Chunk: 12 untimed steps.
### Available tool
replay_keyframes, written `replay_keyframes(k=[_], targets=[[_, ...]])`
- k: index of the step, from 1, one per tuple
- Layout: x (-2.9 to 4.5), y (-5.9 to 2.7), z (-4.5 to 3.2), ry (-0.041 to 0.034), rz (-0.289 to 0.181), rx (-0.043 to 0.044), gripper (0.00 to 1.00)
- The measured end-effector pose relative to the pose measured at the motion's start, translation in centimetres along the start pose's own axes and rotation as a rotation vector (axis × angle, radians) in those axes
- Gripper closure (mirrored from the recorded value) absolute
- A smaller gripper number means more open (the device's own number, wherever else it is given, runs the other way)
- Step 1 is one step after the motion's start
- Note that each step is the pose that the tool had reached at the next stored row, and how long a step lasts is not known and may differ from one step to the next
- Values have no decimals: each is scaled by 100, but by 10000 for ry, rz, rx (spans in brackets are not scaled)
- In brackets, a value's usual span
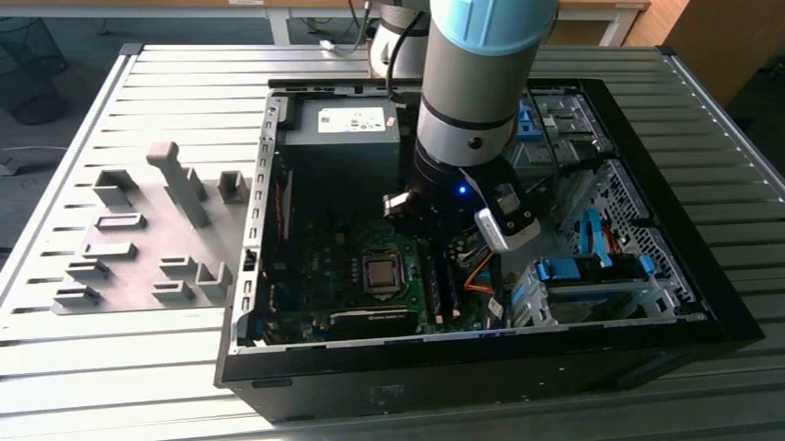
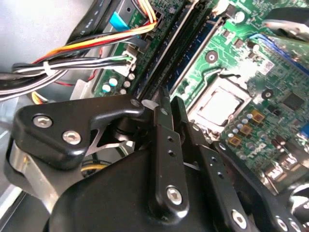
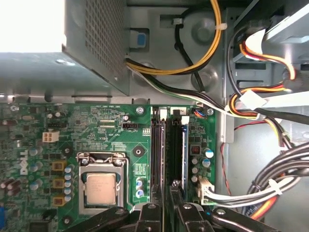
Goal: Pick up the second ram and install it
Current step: 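Insert the second ram into the second slot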
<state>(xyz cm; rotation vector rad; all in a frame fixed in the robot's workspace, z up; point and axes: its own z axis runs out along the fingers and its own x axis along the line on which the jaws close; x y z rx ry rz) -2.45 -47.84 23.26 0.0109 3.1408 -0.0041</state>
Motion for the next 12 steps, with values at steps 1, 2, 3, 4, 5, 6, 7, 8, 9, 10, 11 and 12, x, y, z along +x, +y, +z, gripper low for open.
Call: replay_keyframes(k=[1,2,3,4,5,6,7,8,9,10,11,12], targets=[[0,0,-23,0,0,0,79],[0,0,-31,-1,0,-1,79],[0,0,-31,-1,0,-2,79],[0,1,-30,-1,0,-4,79],[0,0,-31,-2,0,-4,80],[0,0,-32,-1,0,-2,87],[0,0,-32,-1,0,-2,87],[0,0,-33,-1,0,-2,89],[0,0,-33,0,0,-2,89],[0,0,-33,-1,0,-2,89],[0,0,-34,-1,0,-1,89],[0,0,-35,0,0,-1,89]])
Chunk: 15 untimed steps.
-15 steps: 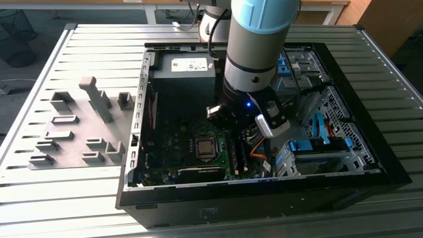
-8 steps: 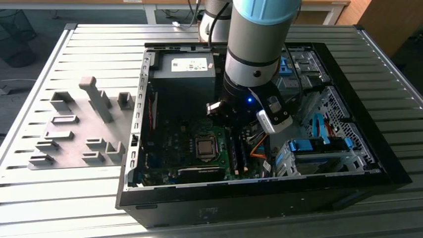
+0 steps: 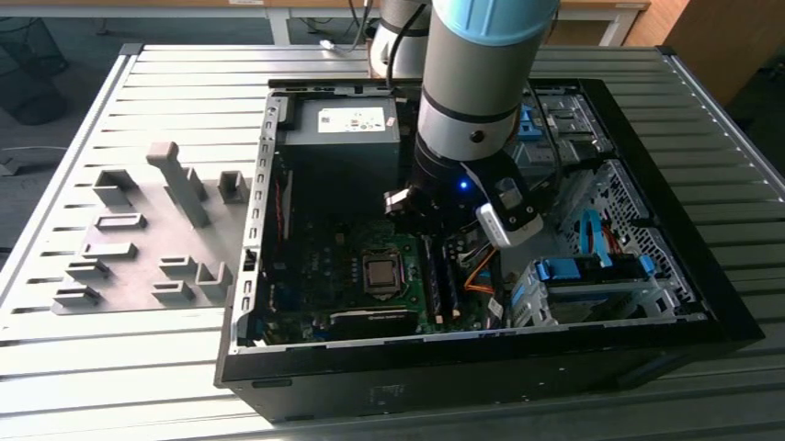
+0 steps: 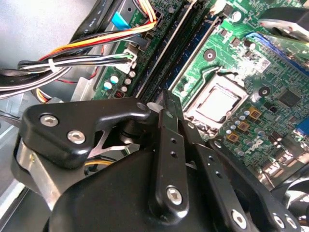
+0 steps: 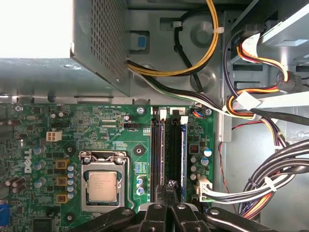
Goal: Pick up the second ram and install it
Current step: 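Press down the second ram until it locks into place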
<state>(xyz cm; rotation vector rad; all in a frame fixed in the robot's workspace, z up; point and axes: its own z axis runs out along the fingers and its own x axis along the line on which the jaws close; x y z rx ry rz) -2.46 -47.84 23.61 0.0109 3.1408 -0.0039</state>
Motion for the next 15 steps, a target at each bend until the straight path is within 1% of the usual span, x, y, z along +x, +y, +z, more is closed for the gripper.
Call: replay_keyframes(k=[10,12,15], targets=[[0,0,-3,1,-1,2,89],[0,0,9,0,-1,0,89],[0,0,51,0,-1,0,89]])
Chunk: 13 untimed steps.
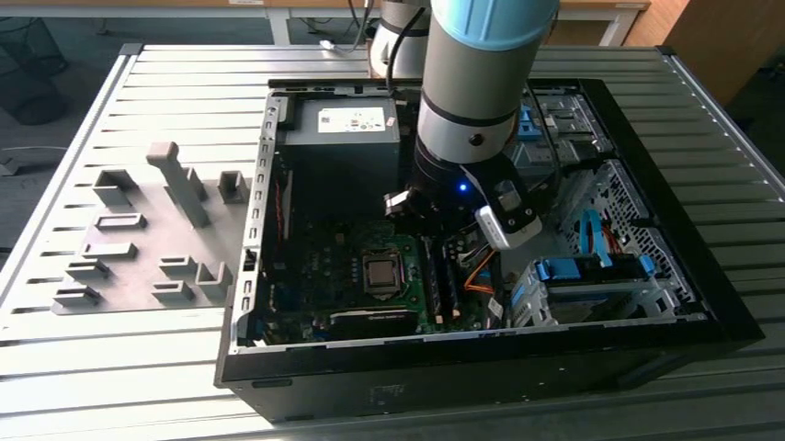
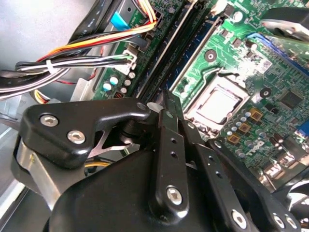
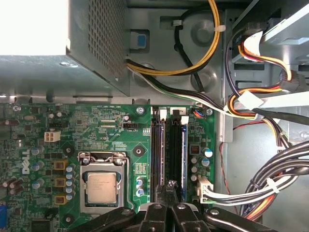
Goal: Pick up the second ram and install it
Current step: 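Press down the second ram until it locks into place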
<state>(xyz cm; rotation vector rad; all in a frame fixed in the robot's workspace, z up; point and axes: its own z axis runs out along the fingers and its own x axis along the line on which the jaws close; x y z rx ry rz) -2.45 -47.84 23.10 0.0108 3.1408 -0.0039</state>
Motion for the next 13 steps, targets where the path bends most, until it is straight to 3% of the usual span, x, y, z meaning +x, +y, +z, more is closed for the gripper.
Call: replay_keyframes(k=[13], targets=[[0,0,99,2,0,3,89]])
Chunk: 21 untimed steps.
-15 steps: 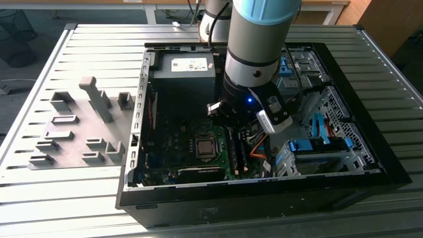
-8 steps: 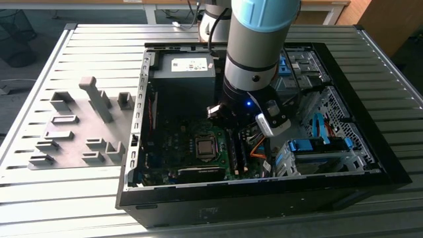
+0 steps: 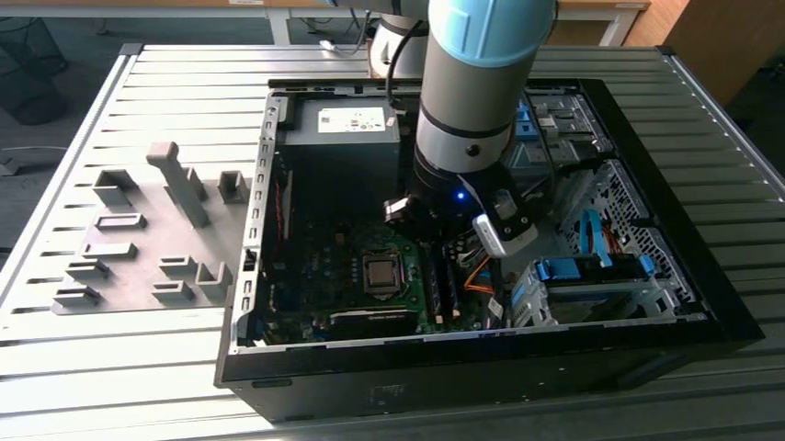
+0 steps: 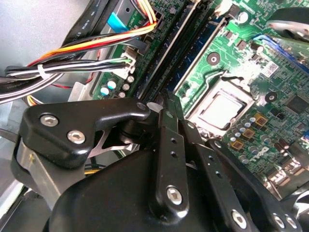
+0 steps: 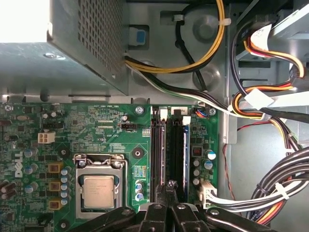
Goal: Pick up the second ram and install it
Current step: 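Press down the second ram until it locks into place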
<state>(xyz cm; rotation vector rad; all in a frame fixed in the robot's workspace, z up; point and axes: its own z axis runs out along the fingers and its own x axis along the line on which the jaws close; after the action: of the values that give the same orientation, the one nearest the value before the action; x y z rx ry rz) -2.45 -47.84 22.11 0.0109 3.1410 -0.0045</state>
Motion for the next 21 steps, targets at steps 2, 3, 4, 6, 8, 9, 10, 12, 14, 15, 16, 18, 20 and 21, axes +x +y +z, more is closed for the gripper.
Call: replay_keyframes(k=[2,3,4,6,8,9,10,12,14,15,16,18,20,21], targets=[[0,-1,12,3,0,6,89],[0,-1,19,3,-1,7,89],[0,-1,25,3,0,6,89],[0,1,38,1,1,-3,89],[0,0,45,5,1,0,89],[1,0,47,9,1,2,89],[1,0,47,10,1,2,89],[0,0,45,9,0,-2,89],[-1,3,29,2,0,-21,89],[-1,4,14,1,0,-27,89],[0,1,-11,7,0,-8,89],[0,1,-45,8,0,-7,89],[0,0,-83,9,0,-2,89],[0,0,-100,9,0,-3,89]])
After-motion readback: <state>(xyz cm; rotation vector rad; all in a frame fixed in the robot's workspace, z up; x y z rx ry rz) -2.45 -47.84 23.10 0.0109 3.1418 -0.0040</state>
